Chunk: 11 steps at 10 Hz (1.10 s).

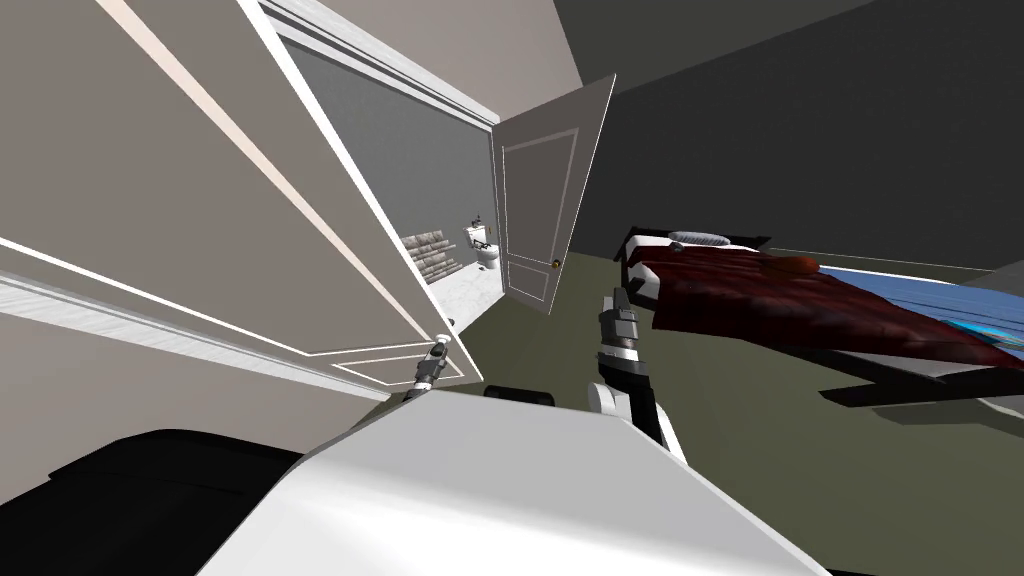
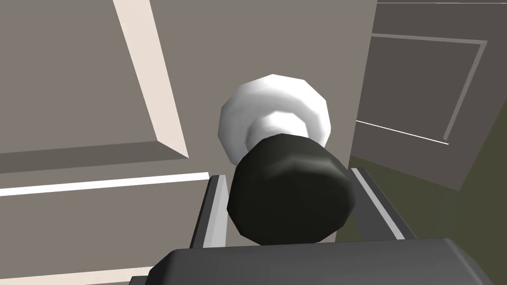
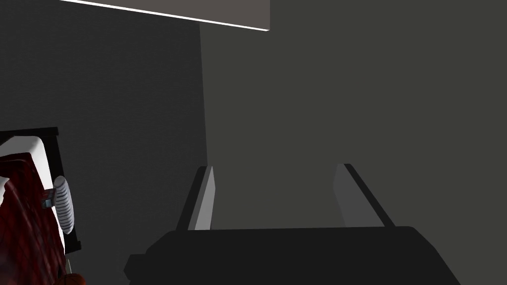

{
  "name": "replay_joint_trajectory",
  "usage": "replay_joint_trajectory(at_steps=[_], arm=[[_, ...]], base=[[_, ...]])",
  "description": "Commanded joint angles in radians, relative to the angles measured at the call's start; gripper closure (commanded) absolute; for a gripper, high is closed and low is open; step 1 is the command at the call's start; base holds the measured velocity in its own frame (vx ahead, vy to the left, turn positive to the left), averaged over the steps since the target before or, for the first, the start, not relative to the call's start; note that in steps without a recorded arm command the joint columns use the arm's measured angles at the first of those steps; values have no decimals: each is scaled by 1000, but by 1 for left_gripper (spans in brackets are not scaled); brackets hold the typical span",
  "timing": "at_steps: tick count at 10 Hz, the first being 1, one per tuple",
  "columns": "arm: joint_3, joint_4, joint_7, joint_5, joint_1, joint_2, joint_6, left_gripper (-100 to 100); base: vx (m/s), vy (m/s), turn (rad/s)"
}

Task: Pull the door open

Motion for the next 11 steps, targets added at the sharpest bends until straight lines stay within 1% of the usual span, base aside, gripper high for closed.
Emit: replay_joint_trajectory(at_steps=[1,6,7,8,9,11], arm=[[-13,6,15,-6,7,11,-22,100],[-53,16,55,-22,28,47,-75,100],[-52,19,50,-23,24,40,-64,100],[-64,30,63,-30,28,48,-81,100],[-67,32,67,-31,28,50,-86,100],[-78,43,82,-39,30,61,-107,100]], base=[[-160,27,-98],[-204,35,-112],[-80,10,-29],[-147,15,-127],[-184,46,-131],[-177,22,-107]])
